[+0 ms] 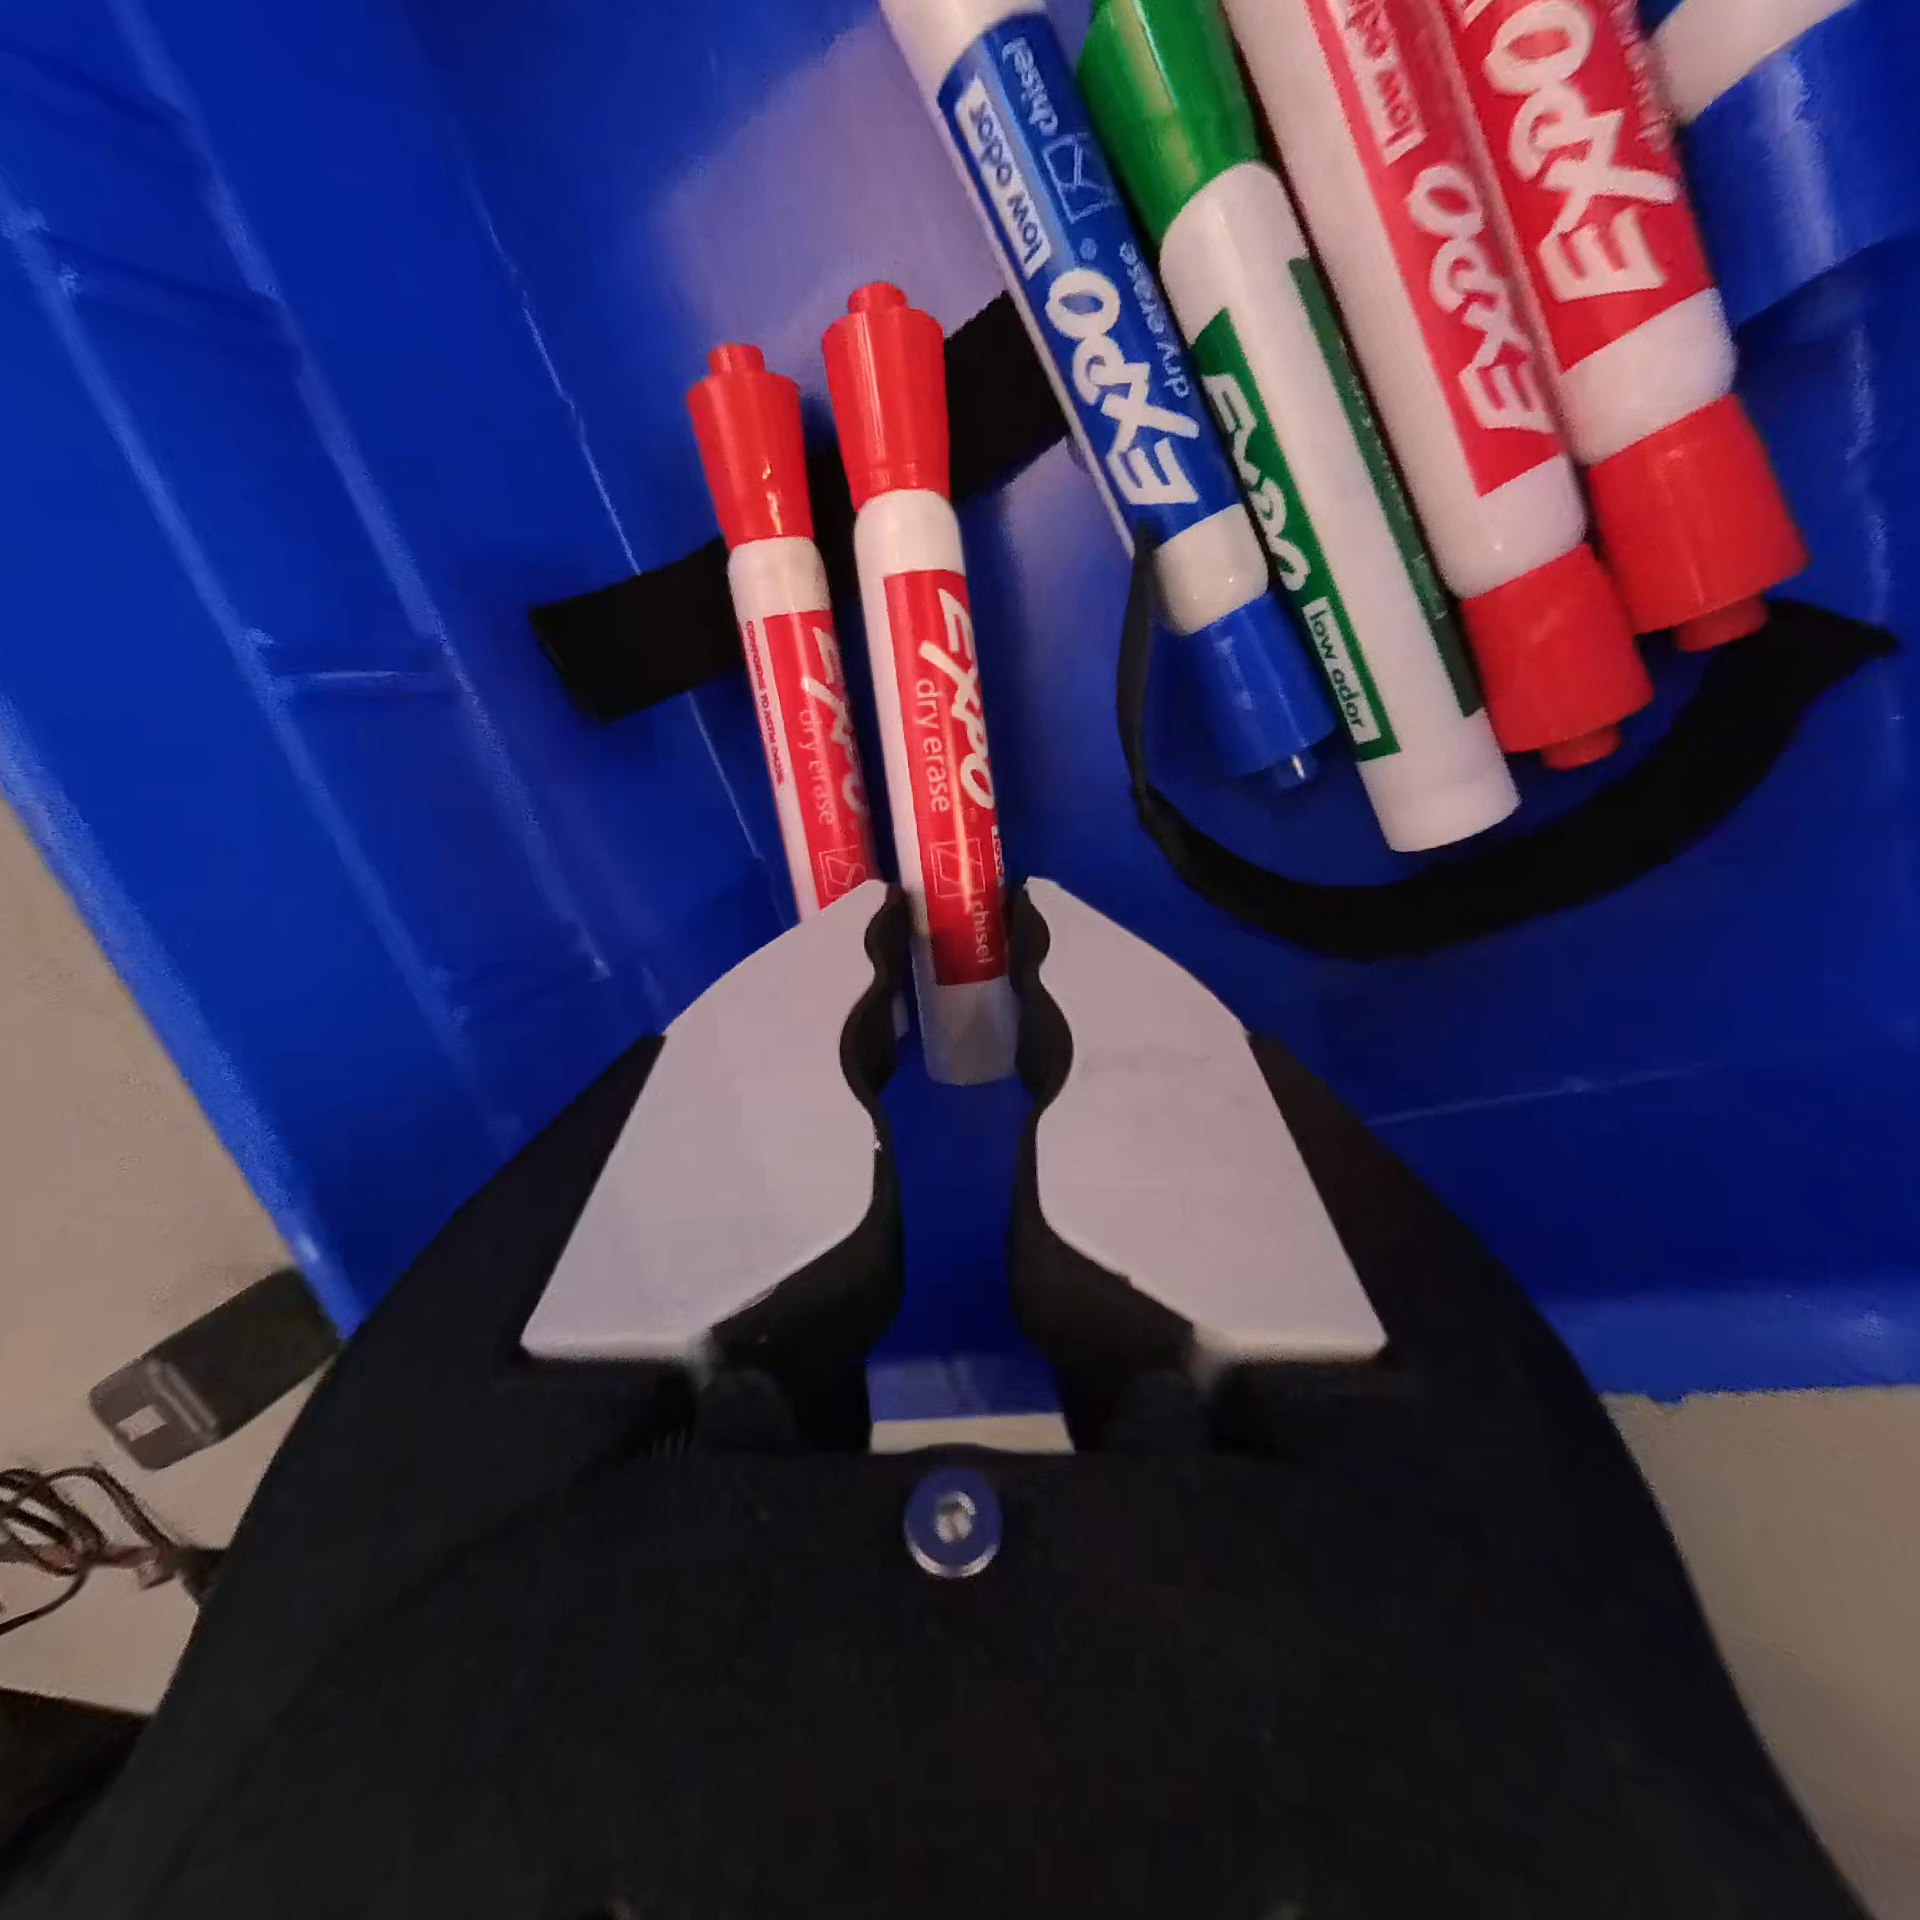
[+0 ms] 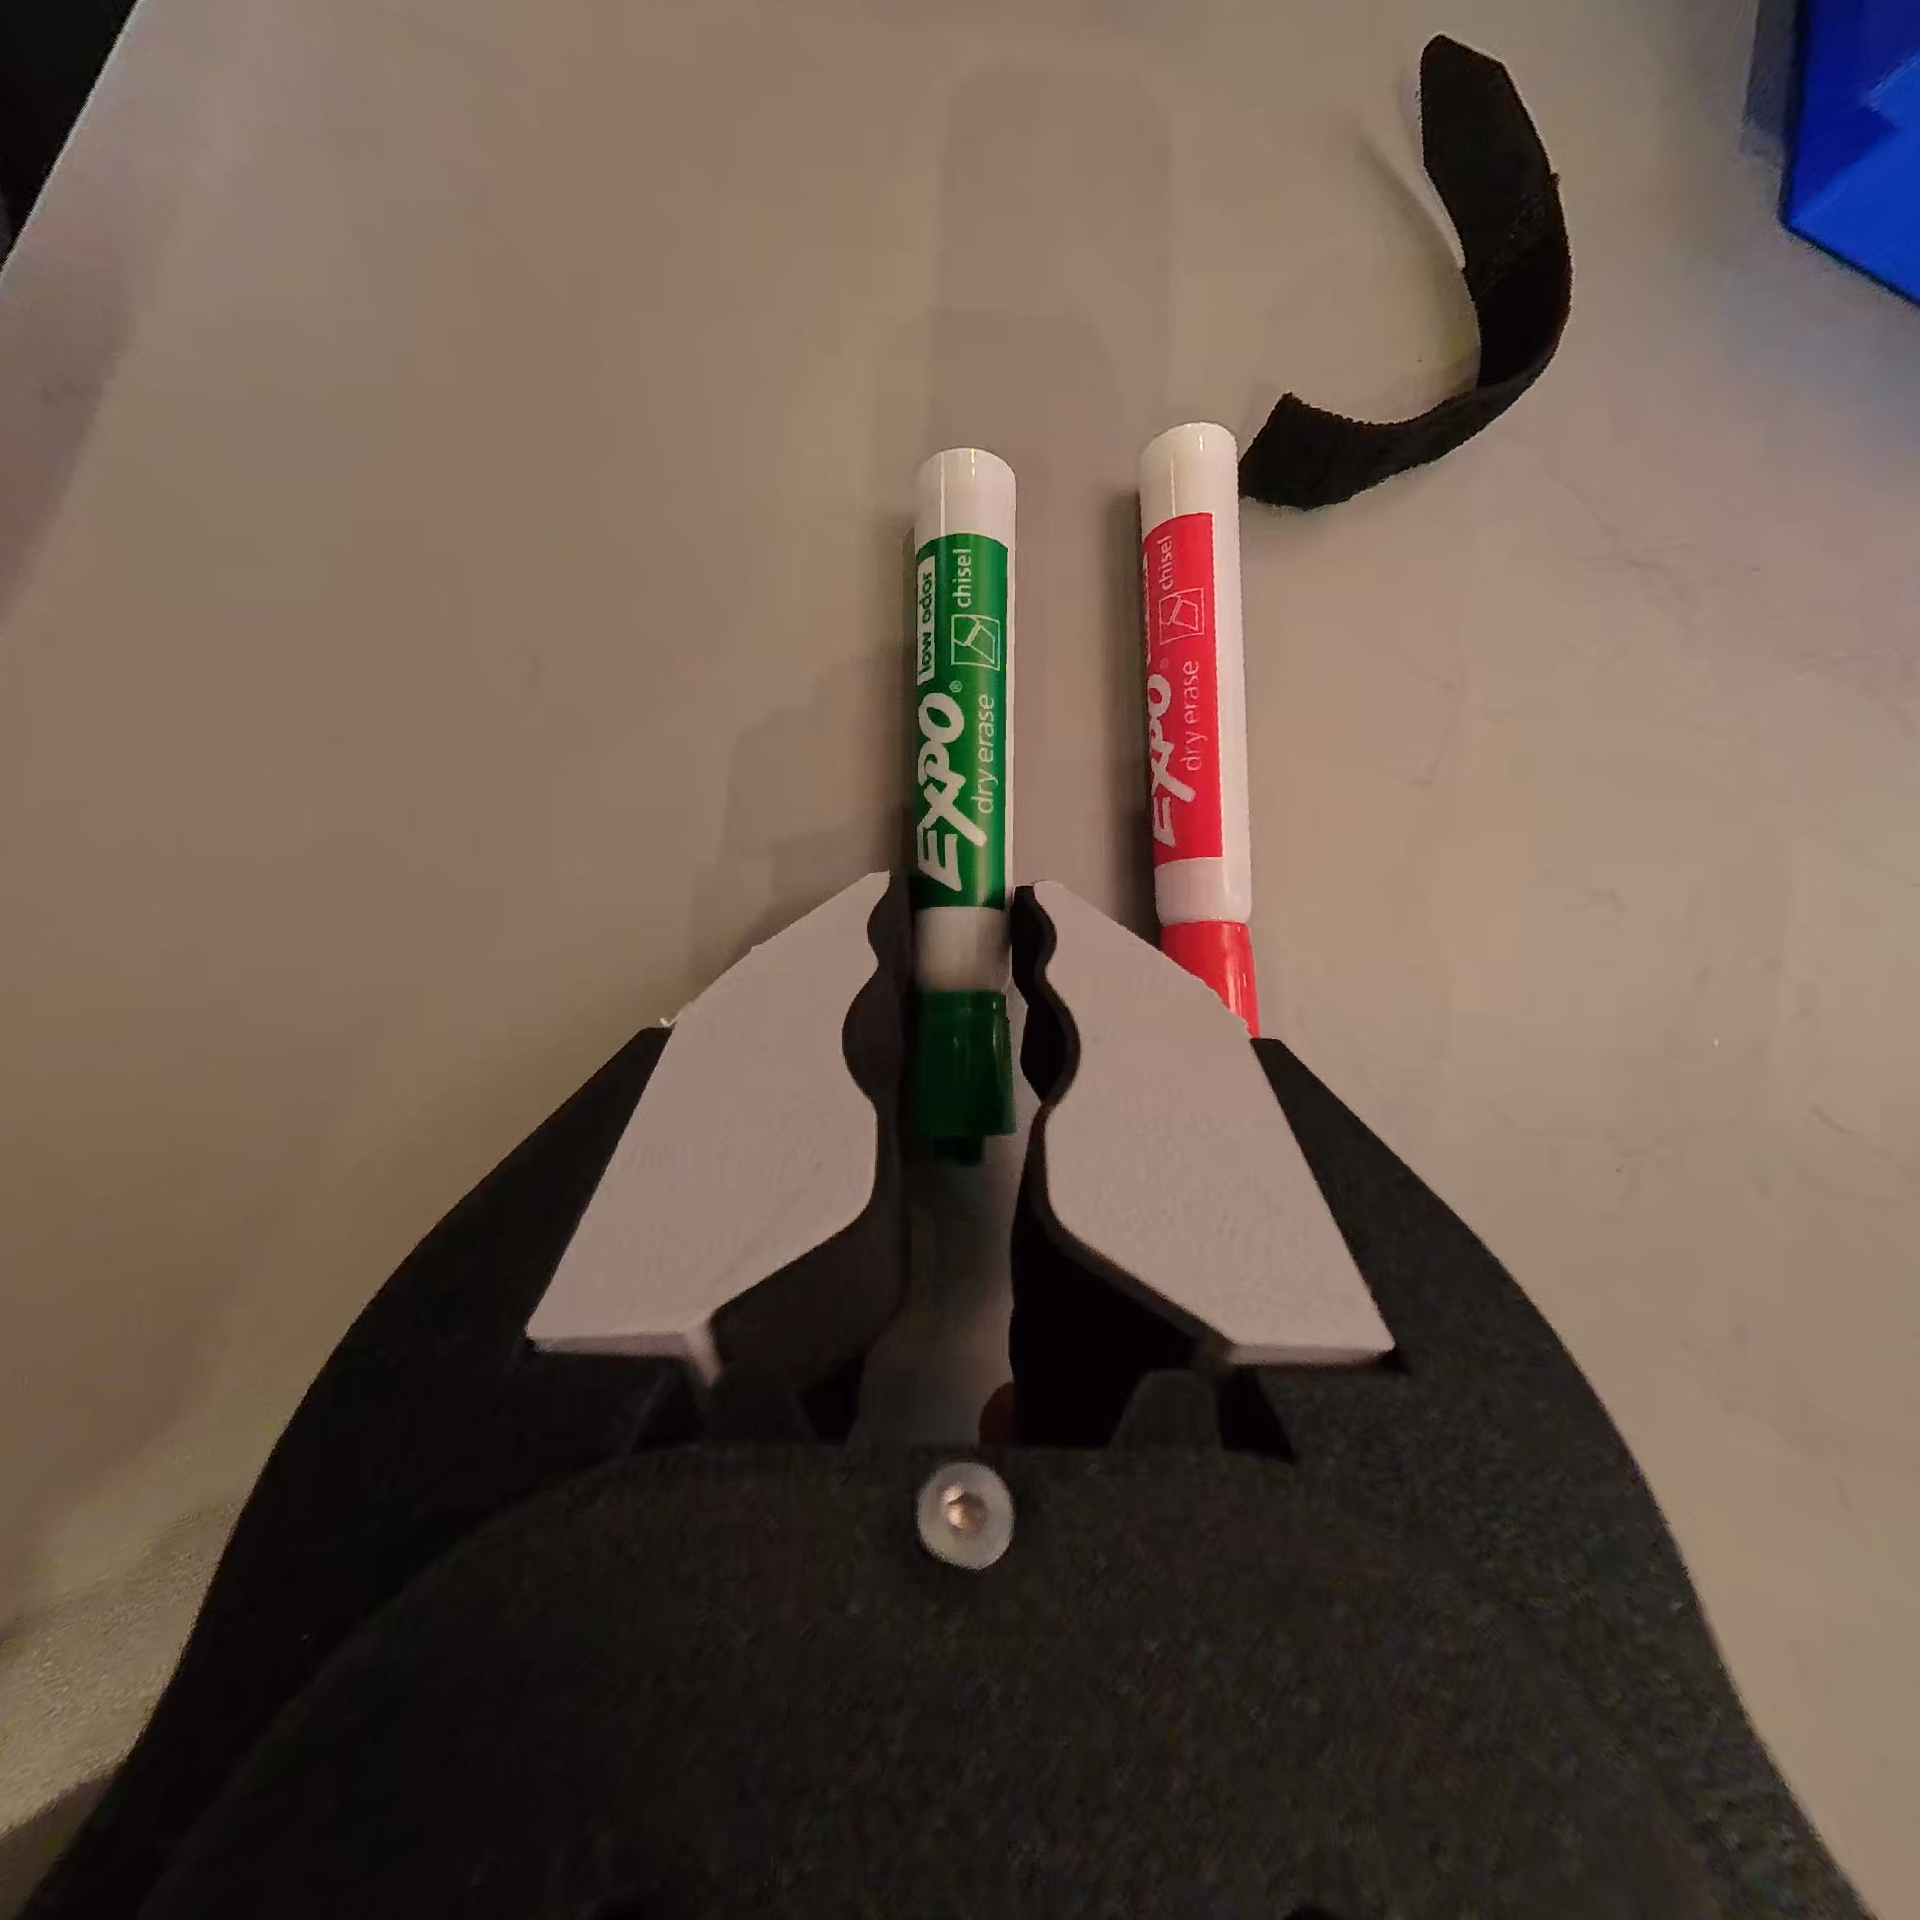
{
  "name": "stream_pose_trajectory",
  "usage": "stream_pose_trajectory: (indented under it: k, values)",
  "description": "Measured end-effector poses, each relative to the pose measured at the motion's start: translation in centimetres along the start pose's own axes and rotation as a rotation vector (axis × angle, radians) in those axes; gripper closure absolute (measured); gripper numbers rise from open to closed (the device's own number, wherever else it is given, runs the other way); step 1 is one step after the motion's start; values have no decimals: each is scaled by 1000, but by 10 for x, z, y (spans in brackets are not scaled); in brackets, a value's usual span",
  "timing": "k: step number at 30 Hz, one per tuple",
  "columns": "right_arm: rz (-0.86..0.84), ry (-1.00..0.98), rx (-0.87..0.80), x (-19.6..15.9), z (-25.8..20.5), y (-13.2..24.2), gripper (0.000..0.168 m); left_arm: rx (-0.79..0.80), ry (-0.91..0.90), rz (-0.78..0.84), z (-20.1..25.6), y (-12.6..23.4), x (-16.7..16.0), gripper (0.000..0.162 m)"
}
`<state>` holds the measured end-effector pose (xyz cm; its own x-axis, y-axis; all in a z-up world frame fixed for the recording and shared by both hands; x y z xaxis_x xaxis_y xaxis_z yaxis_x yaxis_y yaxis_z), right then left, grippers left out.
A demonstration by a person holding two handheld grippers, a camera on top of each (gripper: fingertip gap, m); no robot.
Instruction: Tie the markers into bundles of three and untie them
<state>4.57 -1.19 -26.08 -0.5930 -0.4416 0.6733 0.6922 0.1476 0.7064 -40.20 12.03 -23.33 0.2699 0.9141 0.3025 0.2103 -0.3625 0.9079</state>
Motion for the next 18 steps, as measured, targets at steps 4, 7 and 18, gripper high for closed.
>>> stream_pose_trajectory:
  k: [4, 7, 18]
  values:
    - [5, -9, -2, -1, 1, 0, 147, -11, -27, 135, 7, 43, -5, 143]
    - [7, -13, 5, -1, 1, 1, 147, -31, -45, 246, 26, 85, -16, 144]
    - [15, -26, 12, -4, 3, 2, 145, -305, -486, 378, 203, 160, -96, 144]
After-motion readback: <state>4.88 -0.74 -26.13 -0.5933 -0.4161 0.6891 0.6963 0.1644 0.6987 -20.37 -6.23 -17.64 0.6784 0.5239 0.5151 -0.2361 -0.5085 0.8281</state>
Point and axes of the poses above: each gripper's, where its closed fingertips meet, y back along the fingers, x out of its top, z = x × y across the jaws, the point moved 9 cm from there along y, back along the fingers, and after that the axes turned 4 degrees about z, right-handed, at the moved point
